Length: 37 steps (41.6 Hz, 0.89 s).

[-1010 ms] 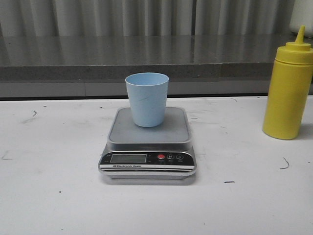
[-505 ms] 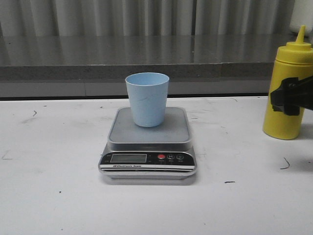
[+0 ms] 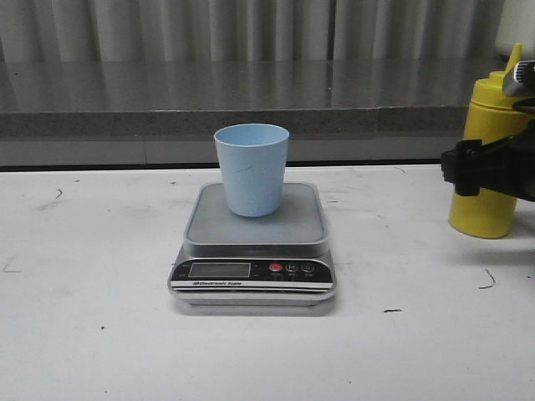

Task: Pour seasoning into cup on scale with both arms
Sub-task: 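Reach the right gripper to the yellow squeeze bottle and grasp it, then lift the yellow bottle and tilt its nozzle over the blue cup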

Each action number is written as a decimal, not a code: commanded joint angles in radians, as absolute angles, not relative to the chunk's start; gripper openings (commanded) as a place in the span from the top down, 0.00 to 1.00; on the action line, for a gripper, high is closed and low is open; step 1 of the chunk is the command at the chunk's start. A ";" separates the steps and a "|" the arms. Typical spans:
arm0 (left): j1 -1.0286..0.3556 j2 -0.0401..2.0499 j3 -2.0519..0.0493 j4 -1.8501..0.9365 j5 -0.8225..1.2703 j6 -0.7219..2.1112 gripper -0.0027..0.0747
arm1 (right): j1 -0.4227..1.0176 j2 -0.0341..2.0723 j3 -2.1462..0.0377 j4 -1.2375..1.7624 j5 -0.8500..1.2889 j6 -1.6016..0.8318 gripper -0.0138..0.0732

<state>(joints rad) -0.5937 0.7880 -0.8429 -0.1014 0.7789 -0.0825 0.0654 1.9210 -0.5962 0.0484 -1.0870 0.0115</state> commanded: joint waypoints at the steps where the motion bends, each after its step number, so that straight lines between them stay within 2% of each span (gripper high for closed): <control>1: -0.596 0.785 -0.869 -0.115 0.709 -0.084 0.47 | 0.064 1.911 -0.652 0.091 -1.177 0.007 0.09; 11: -0.596 0.785 -0.869 -0.115 0.709 -0.084 0.47 | 0.064 1.936 -0.703 0.115 -1.162 0.007 0.10; 13: -0.596 0.785 -0.869 -0.115 0.709 -0.084 0.47 | 0.064 1.936 -0.708 0.113 -1.154 0.007 0.14; 18: -0.596 0.785 -0.869 -0.115 0.709 -0.084 0.47 | 0.064 1.936 -0.706 0.102 -1.155 0.007 0.35; 21: -0.596 0.785 -0.869 -0.115 0.709 -0.084 0.47 | 0.064 1.932 -0.706 0.078 -1.155 0.007 0.43; 26: -0.596 0.785 -0.869 -0.115 0.709 -0.084 0.47 | 0.064 1.885 -0.702 0.000 -1.135 0.006 0.48; 32: -0.596 0.785 -0.869 -0.115 0.709 -0.084 0.47 | 0.064 1.757 -0.709 -0.128 -0.970 -0.014 0.49; 37: -0.596 0.785 -0.869 -0.115 0.709 -0.084 0.47 | 0.070 1.623 -0.746 -0.185 -0.695 -0.147 0.49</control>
